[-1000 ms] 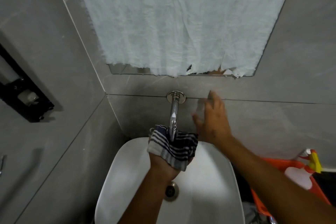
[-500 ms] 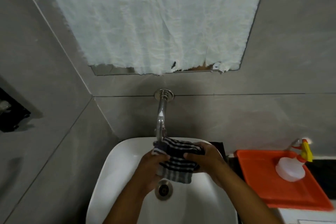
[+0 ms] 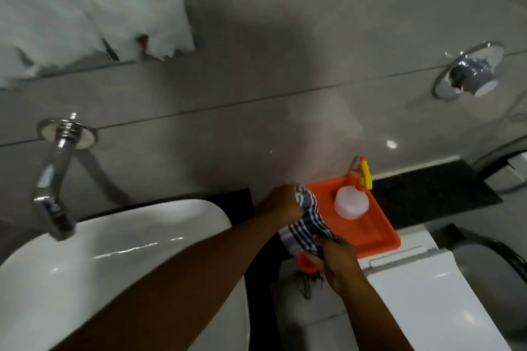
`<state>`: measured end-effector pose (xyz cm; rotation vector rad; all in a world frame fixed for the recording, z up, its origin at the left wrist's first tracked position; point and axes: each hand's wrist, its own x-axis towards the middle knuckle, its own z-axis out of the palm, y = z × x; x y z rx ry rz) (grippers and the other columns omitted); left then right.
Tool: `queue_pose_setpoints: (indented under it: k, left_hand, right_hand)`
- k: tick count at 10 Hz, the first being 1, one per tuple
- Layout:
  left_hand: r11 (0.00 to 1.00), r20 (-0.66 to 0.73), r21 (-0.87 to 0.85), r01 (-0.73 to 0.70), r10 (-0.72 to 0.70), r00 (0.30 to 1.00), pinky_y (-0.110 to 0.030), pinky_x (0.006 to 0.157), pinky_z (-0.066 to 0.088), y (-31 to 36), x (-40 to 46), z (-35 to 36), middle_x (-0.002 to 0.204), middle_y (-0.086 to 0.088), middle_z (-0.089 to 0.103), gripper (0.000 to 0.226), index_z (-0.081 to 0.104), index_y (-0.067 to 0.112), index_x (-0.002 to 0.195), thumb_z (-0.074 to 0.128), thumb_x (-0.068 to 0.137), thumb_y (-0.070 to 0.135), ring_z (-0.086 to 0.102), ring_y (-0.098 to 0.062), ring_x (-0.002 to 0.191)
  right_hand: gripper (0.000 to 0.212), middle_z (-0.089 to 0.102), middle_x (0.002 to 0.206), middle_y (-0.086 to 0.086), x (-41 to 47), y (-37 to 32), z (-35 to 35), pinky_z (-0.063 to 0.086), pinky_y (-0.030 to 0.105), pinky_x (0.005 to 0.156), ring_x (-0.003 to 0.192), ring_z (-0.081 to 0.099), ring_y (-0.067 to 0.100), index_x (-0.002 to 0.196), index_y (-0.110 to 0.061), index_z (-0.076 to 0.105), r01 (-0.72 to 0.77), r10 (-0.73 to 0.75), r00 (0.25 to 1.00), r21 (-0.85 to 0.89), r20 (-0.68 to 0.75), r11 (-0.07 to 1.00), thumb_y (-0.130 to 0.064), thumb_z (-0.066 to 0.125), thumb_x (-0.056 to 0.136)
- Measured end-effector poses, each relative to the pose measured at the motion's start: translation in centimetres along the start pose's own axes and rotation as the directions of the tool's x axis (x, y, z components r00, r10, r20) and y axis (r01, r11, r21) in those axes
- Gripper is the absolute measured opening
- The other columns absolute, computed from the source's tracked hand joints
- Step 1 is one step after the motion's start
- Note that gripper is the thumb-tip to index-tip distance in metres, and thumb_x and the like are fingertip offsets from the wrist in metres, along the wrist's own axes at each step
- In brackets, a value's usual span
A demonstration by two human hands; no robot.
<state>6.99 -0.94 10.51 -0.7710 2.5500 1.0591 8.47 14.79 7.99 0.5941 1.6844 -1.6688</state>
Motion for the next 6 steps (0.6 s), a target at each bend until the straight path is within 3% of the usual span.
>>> queue_pose_setpoints:
  k: [1, 2, 3, 4, 5, 6]
  left_hand:
    - [0.989, 0.065, 0.15, -0.004, -0.006, 0.998, -0.048, 0.107, 0.048, 0.1, 4.0, 2.7, 0.151, -0.02, 0.048, 0.067, 0.041, 0.011, 0.148, 0.066, 0.087, 0.017, 0.049, -0.041, 0.136]
    - [0.955, 0.106, 0.296, -0.007, -0.025, 0.994, -0.049, 0.108, 0.047, -0.2, 5.8, 5.0, 0.148, -0.018, 0.053, 0.052, 0.052, 0.011, 0.14, 0.063, 0.09, 0.02, 0.052, -0.039, 0.133]
    - [0.953, 0.19, 0.303, 0.026, -0.087, 0.978, -0.05, 0.11, 0.045, -0.5, 5.5, 7.1, 0.147, -0.019, 0.053, 0.05, 0.049, 0.006, 0.142, 0.059, 0.095, 0.018, 0.053, -0.039, 0.132]
    - [0.968, 0.125, 0.25, 0.007, -0.039, 0.991, -0.052, 0.113, 0.043, -1.4, 4.0, 7.4, 0.152, -0.018, 0.047, 0.053, 0.042, 0.01, 0.149, 0.055, 0.097, 0.017, 0.049, -0.037, 0.137]
    - [0.957, 0.11, 0.277, -0.088, 0.06, 0.992, -0.05, 0.108, 0.047, -2.2, 2.1, 5.6, 0.142, -0.02, 0.058, 0.041, 0.056, 0.009, 0.138, 0.052, 0.097, 0.019, 0.056, -0.038, 0.129]
    - [0.873, 0.063, 0.456, -0.173, 0.163, 0.985, -0.049, 0.104, 0.048, -1.8, 0.3, 1.8, 0.139, -0.016, 0.055, 0.051, 0.053, 0.012, 0.135, 0.065, 0.088, 0.027, 0.054, -0.037, 0.127]
  right_hand:
    - [0.032, 0.069, 0.11, 0.021, 4.5, 1.0, -0.2, 0.058, 0.051, 0.087, 0.092, 0.068, 0.037, 0.122, 0.001, 0.061, -0.03, 0.029, 1.0, -0.167, -0.013, 0.985, -0.004, 0.061, 0.09]
    - [0.035, 0.066, 0.115, 0.015, 6.8, 2.1, -0.5, 0.052, 0.045, 0.089, 0.094, 0.061, 0.029, 0.123, -0.001, 0.06, 0.054, -0.053, 0.999, -0.383, 0.012, 0.922, -0.01, 0.066, 0.09]
    - [0.037, 0.066, 0.122, 0.019, 7.8, 2.3, -0.5, 0.052, 0.043, 0.095, 0.11, 0.063, 0.034, 0.121, -0.002, 0.061, 0.082, -0.064, 0.997, -0.605, 0.051, 0.792, -0.019, 0.069, 0.089]
    - [0.034, 0.065, 0.123, 0.015, 7.8, 1.6, 0.1, 0.049, 0.036, 0.093, 0.114, 0.062, 0.029, 0.121, -0.006, 0.059, 0.098, -0.064, 0.995, -0.723, 0.075, 0.684, -0.022, 0.066, 0.091]
    - [0.03, 0.066, 0.121, 0.014, 6.7, 0.0, 1.4, 0.049, 0.035, 0.095, 0.106, 0.063, 0.025, 0.12, -0.009, 0.059, 0.165, -0.136, 0.985, -0.773, 0.102, 0.613, -0.022, 0.063, 0.093]
    - [0.036, 0.066, 0.124, 0.018, 4.7, -2.3, 3.4, 0.049, 0.041, 0.101, 0.111, 0.062, 0.032, 0.125, -0.004, 0.06, 0.328, -0.346, 0.923, -0.814, 0.168, 0.48, -0.016, 0.062, 0.092]
